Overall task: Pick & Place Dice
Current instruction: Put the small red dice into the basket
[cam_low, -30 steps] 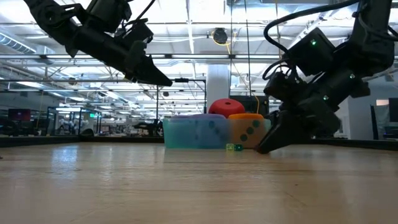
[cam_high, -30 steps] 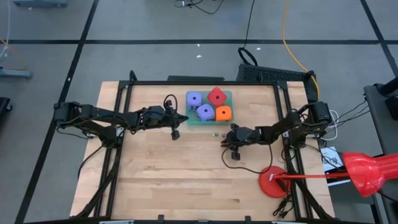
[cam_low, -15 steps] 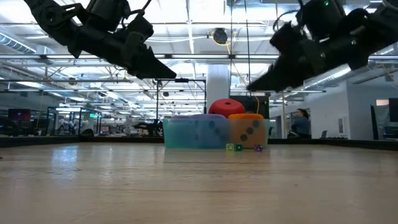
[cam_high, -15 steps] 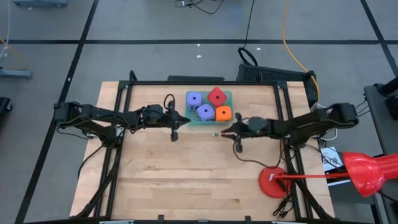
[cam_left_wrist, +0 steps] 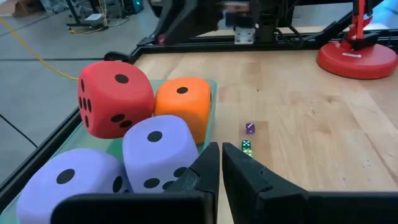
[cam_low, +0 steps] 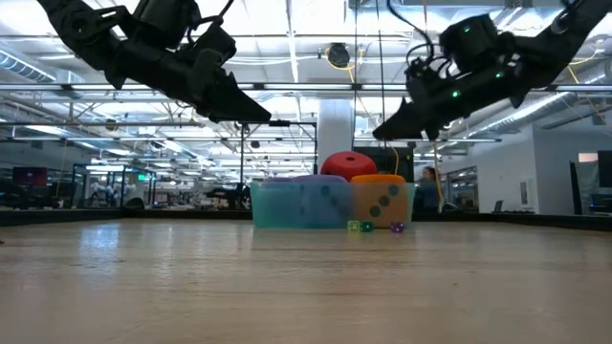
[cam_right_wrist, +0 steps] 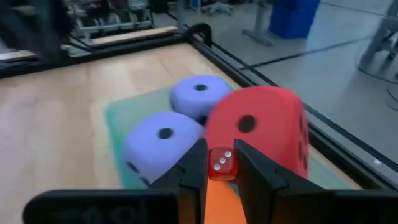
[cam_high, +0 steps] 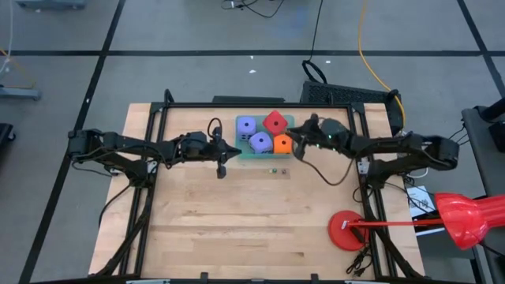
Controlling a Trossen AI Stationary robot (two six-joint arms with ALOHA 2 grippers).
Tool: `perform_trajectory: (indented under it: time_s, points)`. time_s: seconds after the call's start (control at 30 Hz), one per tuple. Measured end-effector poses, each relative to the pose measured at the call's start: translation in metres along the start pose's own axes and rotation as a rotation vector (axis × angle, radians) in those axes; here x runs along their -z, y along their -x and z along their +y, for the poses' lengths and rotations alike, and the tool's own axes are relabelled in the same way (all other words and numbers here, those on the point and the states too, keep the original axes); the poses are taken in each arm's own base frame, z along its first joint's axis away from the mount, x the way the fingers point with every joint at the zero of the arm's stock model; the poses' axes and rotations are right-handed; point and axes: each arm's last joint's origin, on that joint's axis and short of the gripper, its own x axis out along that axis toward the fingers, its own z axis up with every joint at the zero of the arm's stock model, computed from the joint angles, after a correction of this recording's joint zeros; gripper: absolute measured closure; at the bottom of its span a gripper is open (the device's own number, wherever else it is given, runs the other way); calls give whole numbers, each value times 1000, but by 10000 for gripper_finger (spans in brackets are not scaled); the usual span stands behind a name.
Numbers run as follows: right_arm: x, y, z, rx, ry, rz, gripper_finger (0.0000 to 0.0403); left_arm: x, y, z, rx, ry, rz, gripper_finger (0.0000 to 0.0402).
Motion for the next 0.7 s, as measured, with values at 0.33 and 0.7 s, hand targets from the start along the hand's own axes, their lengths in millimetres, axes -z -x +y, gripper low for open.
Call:
perform_trajectory:
  time_s: [0.33, 0.7]
  points:
    - [19, -26, -14, 36, -99, 118, 290, 0, 0, 0, -7, 3, 1, 371]
    - [10, -29, -20, 55, -129, 87, 130, 2, 0, 0, -6, 14, 16, 371]
